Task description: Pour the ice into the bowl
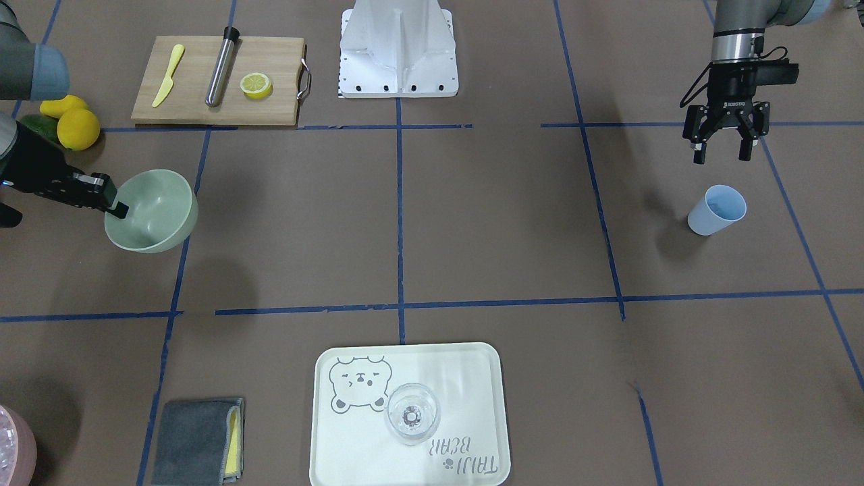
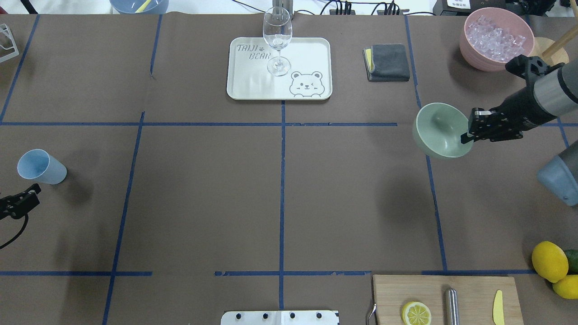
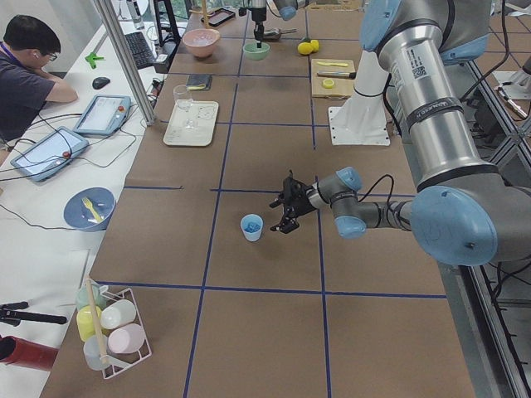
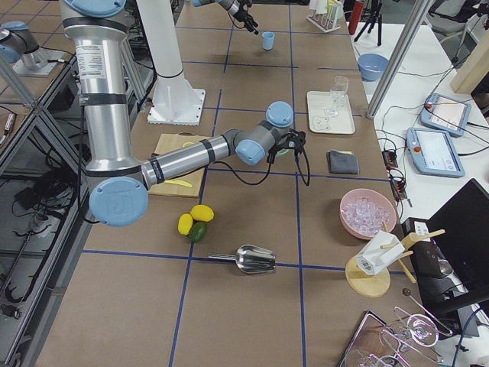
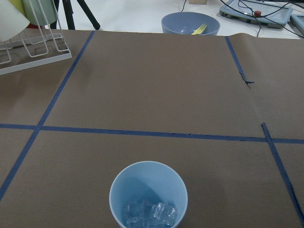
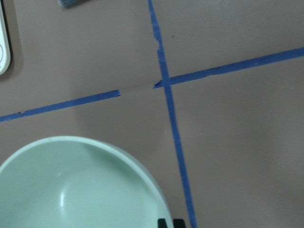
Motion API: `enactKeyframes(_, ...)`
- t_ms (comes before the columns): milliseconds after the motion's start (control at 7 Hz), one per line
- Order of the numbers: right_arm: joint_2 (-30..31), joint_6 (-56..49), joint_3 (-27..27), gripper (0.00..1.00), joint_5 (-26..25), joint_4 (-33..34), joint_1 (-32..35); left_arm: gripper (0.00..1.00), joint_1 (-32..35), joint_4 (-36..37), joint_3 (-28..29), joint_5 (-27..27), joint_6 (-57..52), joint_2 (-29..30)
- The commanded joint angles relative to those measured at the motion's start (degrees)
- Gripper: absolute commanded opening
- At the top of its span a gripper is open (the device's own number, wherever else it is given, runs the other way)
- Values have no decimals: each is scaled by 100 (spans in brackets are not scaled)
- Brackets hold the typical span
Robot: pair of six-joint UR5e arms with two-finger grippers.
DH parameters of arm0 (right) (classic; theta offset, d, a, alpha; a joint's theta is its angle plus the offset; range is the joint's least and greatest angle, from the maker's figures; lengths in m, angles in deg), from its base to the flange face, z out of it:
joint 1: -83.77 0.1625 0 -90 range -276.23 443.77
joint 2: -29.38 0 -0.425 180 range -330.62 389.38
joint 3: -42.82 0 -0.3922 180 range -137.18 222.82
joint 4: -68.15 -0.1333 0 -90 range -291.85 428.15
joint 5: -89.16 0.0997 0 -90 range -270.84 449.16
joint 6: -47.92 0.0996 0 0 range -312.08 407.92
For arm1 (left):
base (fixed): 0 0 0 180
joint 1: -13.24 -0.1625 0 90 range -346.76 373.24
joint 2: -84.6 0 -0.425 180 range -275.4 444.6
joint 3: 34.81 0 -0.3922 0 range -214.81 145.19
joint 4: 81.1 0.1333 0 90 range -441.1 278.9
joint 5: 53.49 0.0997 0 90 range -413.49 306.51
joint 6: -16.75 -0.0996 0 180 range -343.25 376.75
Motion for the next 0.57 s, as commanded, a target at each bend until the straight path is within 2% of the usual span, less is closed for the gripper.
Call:
enactKeyframes(0,-765,1056,112,0,-73,320,-578,100,-356,-46,506,643,280,255)
enactKeyframes(143,-1151,1331,112,0,-143,574,-807,100,-357,-46,717,871,280,553)
enactKeyframes(429,-1907,1439,103,0,-599,1494,-1264,100,-357,-55,1018,1364,245,941)
